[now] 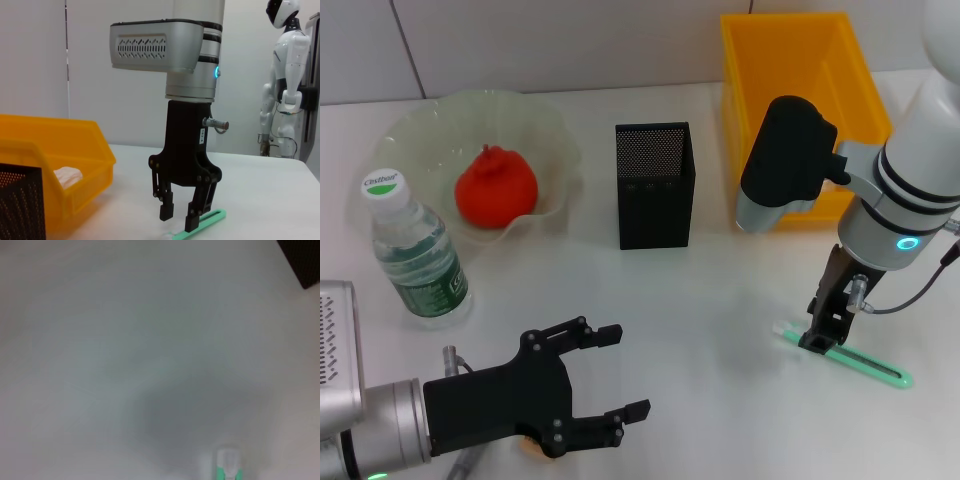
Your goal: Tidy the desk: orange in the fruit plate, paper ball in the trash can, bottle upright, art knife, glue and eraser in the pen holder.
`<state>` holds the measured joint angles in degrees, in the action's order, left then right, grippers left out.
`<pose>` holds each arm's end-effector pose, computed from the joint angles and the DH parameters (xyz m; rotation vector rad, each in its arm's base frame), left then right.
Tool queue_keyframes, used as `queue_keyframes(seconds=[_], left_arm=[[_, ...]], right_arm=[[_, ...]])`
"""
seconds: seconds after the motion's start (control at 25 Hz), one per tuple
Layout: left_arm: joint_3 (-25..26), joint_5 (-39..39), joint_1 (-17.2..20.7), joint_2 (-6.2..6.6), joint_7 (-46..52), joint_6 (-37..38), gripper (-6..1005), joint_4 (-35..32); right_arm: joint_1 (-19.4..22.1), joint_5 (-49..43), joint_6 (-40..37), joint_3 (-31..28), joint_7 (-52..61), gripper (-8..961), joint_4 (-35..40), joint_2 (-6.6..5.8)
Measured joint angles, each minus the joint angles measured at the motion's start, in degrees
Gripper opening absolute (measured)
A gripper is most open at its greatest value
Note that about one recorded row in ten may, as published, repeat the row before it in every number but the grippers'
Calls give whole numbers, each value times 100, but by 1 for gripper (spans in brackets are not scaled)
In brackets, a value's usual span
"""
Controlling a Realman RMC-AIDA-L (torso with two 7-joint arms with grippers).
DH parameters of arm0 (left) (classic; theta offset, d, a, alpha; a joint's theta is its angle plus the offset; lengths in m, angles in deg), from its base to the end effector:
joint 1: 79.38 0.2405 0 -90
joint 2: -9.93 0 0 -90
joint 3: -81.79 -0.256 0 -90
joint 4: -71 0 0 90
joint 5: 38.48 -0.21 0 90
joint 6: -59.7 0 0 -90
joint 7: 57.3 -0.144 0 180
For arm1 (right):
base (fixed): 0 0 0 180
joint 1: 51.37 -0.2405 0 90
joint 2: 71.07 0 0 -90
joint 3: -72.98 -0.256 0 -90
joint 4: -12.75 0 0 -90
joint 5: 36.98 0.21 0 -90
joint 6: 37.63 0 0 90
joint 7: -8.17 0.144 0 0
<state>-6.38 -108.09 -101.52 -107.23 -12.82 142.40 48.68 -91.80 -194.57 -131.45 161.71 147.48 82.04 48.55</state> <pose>-0.2631 0.2549 -0.0794 -2.8231 -0.1743 -0.8761 0.1872 0.3456 -0.0274 -2.6837 0.6141 -0.9828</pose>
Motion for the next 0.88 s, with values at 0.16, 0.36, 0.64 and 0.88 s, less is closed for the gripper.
queue_keyframes(seconds=[0.16, 0.36, 0.64, 0.88], left_arm=[[3, 0, -4, -1, 0, -3, 816, 0], [3, 0, -11, 2, 0, -9, 816, 0], [3, 0, -18, 6, 0, -9, 815, 0], [3, 0, -27, 9, 0, -14, 815, 0]], right_arm=[[0, 0, 17, 48, 0, 422, -3, 0], [1, 19, 49, 127, 0, 419, -14, 1], [-3, 43, 50, 130, 53, 385, -88, 0], [-5, 45, 52, 142, 57, 357, -91, 1]])
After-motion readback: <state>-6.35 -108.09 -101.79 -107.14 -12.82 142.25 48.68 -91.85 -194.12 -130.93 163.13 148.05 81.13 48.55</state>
